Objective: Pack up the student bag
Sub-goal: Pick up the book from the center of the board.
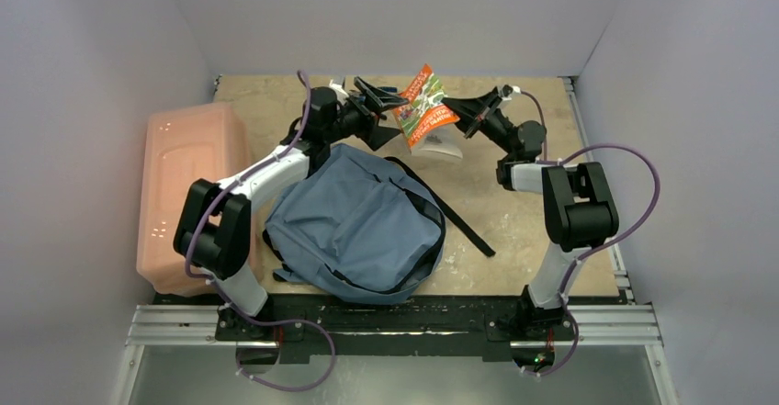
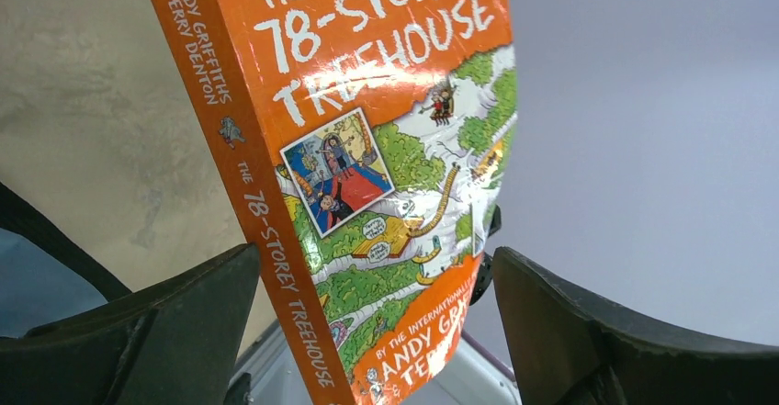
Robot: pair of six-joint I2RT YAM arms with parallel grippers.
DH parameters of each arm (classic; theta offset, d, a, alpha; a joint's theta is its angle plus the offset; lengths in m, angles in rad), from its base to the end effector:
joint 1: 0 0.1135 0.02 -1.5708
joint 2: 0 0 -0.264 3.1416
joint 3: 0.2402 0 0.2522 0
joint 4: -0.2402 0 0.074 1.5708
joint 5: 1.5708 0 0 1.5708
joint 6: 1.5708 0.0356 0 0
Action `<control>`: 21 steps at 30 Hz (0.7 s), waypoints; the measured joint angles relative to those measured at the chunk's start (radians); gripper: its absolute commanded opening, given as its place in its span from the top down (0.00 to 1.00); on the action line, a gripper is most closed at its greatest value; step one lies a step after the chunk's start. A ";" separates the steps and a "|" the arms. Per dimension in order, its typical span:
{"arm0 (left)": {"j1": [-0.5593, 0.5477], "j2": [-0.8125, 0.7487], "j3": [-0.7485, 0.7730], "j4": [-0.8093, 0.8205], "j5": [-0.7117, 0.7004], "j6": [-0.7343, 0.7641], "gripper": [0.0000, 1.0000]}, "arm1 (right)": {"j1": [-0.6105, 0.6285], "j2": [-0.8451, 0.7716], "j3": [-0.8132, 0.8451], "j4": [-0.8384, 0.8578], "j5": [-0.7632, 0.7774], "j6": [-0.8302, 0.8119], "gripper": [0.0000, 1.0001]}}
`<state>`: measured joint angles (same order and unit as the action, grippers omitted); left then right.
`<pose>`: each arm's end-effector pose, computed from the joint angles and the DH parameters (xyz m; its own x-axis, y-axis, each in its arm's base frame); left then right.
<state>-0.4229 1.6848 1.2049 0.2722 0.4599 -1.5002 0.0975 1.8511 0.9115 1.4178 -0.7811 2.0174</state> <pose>0.3570 -0.1780 0.2941 -0.7752 -0.6313 0.0223 -0.1337 0.1295 -0.9825 0.3700 0.0614 0.2505 -0.8213 0.5632 0.0912 -0.1145 -0.3194 0.9407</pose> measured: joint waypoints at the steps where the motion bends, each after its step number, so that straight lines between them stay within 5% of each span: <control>1: -0.006 0.000 -0.016 0.016 -0.001 -0.019 0.02 | 0.012 -0.006 -0.003 0.009 0.010 0.007 1.00; 11: -0.026 -0.068 -0.124 0.073 -0.040 -0.130 0.07 | 0.052 -0.025 -0.050 0.057 0.066 0.051 1.00; 21: -0.026 -0.074 -0.125 0.093 0.002 -0.195 0.01 | 0.051 -0.026 -0.011 0.064 0.072 0.058 1.00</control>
<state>-0.4492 1.6108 1.0798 0.3656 0.4618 -1.6947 0.1486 1.8256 0.9009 1.4815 -0.7086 2.0758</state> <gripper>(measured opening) 0.985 0.068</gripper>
